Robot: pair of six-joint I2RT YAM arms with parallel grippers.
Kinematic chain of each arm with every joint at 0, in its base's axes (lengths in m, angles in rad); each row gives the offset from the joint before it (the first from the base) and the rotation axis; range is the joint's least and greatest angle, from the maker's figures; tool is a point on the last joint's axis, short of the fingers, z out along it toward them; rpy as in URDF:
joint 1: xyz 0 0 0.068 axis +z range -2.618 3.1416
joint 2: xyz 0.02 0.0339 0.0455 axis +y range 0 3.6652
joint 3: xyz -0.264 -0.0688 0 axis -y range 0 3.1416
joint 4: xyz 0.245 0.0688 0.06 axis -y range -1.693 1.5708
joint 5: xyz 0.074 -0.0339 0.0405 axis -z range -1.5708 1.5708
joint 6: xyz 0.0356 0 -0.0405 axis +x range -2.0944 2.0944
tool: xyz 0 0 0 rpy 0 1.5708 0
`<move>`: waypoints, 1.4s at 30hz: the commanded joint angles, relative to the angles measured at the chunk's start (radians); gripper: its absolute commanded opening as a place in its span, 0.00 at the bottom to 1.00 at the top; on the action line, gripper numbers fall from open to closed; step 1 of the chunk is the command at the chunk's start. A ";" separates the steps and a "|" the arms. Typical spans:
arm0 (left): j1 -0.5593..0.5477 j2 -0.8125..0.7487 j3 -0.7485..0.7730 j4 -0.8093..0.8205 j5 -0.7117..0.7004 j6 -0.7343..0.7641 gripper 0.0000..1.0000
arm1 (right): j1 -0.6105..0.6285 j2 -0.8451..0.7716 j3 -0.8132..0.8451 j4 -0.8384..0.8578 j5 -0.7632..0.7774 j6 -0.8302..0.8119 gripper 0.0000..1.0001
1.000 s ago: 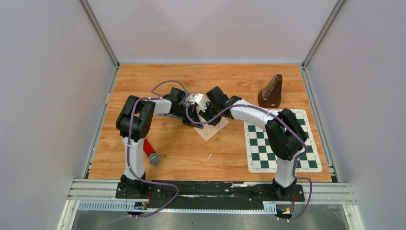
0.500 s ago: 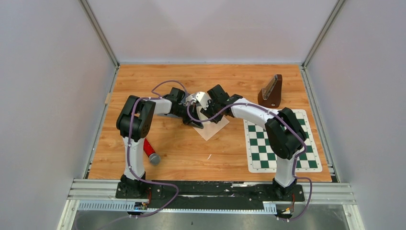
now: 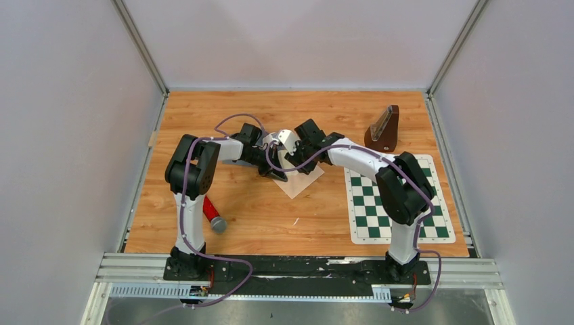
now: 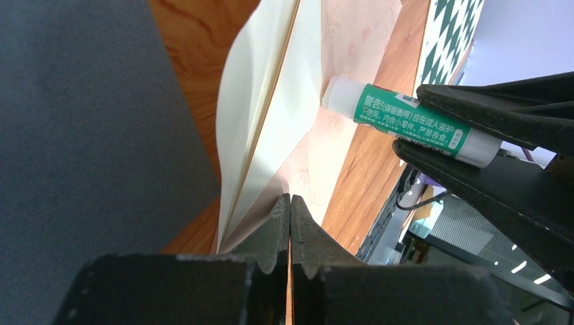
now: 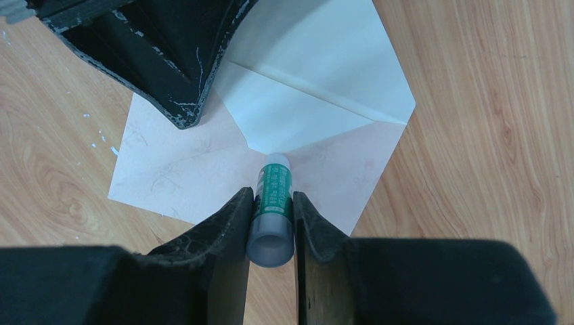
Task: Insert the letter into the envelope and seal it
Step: Paint the envelope at the center of the board.
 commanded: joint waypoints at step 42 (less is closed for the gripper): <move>-0.014 0.071 -0.015 -0.006 -0.142 0.047 0.00 | 0.012 0.051 -0.009 -0.192 0.045 -0.012 0.00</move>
